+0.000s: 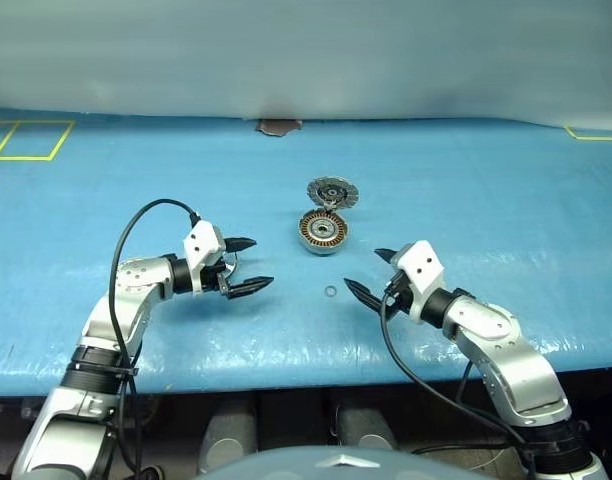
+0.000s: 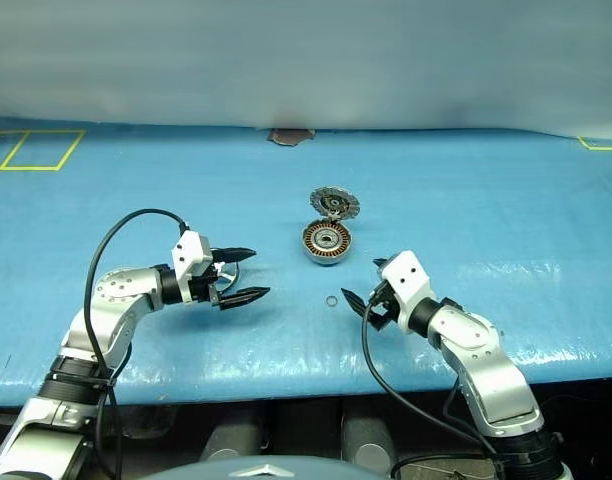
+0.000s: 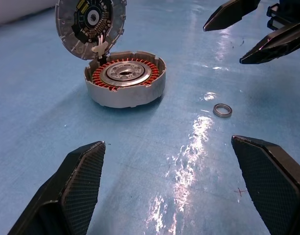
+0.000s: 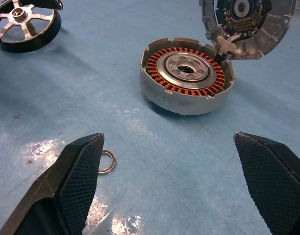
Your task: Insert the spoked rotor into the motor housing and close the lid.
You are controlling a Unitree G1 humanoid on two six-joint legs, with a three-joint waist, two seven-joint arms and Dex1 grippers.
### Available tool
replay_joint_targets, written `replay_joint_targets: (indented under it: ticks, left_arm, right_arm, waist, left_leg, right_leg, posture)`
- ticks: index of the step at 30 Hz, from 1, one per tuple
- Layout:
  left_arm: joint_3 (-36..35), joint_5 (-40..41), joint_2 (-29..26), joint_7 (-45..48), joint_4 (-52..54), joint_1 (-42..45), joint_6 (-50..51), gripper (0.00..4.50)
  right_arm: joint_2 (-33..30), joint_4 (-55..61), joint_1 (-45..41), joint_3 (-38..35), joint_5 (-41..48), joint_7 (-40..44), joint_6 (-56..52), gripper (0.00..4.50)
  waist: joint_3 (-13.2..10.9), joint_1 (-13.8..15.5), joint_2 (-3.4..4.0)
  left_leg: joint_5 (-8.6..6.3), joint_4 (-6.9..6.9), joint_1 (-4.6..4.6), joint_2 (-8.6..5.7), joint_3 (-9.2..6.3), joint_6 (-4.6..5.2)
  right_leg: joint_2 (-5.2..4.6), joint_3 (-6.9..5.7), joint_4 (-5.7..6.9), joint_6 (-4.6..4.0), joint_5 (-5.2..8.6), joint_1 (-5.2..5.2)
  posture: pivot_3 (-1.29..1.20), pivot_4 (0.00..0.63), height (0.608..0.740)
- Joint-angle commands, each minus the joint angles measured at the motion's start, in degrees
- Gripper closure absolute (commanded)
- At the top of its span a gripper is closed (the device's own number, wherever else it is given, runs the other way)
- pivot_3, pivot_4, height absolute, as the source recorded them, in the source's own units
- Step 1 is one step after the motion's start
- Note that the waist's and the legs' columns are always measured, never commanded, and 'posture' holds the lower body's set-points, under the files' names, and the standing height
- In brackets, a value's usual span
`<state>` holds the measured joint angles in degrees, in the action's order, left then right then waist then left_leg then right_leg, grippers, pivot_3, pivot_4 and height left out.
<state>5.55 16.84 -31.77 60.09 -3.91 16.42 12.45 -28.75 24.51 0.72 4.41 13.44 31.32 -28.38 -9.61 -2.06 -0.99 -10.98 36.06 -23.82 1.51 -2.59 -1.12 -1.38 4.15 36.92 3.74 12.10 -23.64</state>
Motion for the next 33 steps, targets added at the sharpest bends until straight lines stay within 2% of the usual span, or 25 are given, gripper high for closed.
replay_joint_targets:
  ticks: [1, 33]
  left_arm:
    - [-0.59, 0.76, -0.27, 0.27, 2.64, 0.27, -0.05, 0.0]
    - [-1.18, 1.58, -0.81, 0.08, 4.04, -0.92, 0.98, 0.0]
  right_arm:
    - [-0.1, 1.9, -0.72, -0.11, -0.2, -0.01, 0.28, 0.03]
    - [1.72, -0.35, -4.06, 1.75, -0.58, -0.49, 0.16, 0.03]
  waist:
    - [0.0, -0.01, 0.0]
    - [0.0, -0.04, 0.0]
  left_leg:
    - [0.0, 0.0, 0.0, 0.0, 0.0, 0.0]
    - [0.0, 0.01, 0.0, 0.01, 0.0, 0.0]
  right_leg:
    - [0.0, 0.0, 0.0, 0.0, 0.0, 0.0]
    - [0.0, 0.0, 0.0, 0.0, 0.0, 0.0]
  posture:
    - [0.0, 0.15, 0.74]
    - [0.0, 0.15, 0.74]
